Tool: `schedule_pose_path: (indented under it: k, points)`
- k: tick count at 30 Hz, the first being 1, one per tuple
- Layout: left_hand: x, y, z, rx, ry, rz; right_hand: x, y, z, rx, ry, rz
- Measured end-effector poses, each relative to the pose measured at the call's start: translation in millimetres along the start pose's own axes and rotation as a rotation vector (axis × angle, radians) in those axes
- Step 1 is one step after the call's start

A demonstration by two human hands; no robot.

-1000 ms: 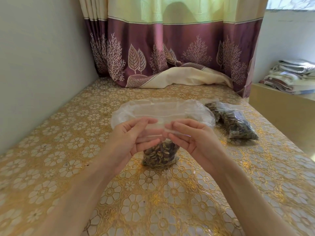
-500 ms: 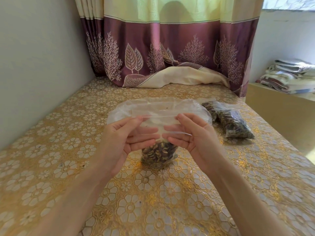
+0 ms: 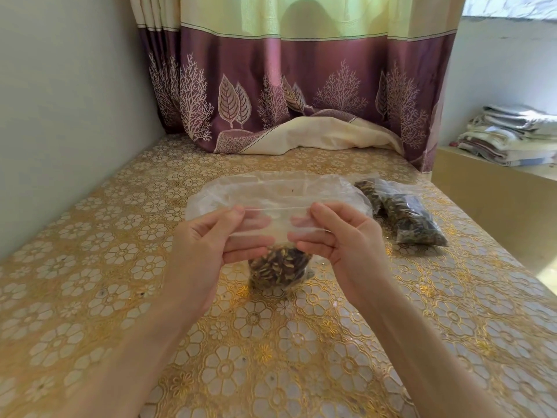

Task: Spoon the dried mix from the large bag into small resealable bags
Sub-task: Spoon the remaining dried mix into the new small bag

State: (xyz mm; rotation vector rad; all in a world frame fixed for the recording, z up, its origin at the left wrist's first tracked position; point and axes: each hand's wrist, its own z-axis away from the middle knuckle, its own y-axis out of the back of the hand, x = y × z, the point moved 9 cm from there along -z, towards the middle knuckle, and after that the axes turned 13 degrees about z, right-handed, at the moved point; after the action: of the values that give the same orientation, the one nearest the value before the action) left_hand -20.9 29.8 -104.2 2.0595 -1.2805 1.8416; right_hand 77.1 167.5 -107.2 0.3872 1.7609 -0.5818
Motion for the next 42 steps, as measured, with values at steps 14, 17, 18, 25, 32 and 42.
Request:
schedule_pose_path:
  k: [14,17,18,25,32,42]
  points:
    - [7,-3,0,-0.008,-0.123,-0.105,-1,-5,0,-0.074,0.017,0.133]
    - [7,-2,0,-0.013,-0.121,-0.105,1,-5,-1,-0.057,0.023,0.134]
    - [6,-2,0,-0.016,-0.116,-0.099,1,-5,-1,-0.056,0.022,0.135]
    - [3,-4,-1,-0.041,-0.070,-0.114,-1,-5,0,-0.086,0.048,0.203]
    - [4,-4,-1,-0.066,-0.069,-0.170,-6,-7,2,-0.091,0.095,0.287]
    - [1,-13,3,-0.109,-0.074,-0.232,-10,-9,3,-0.106,0.190,0.354]
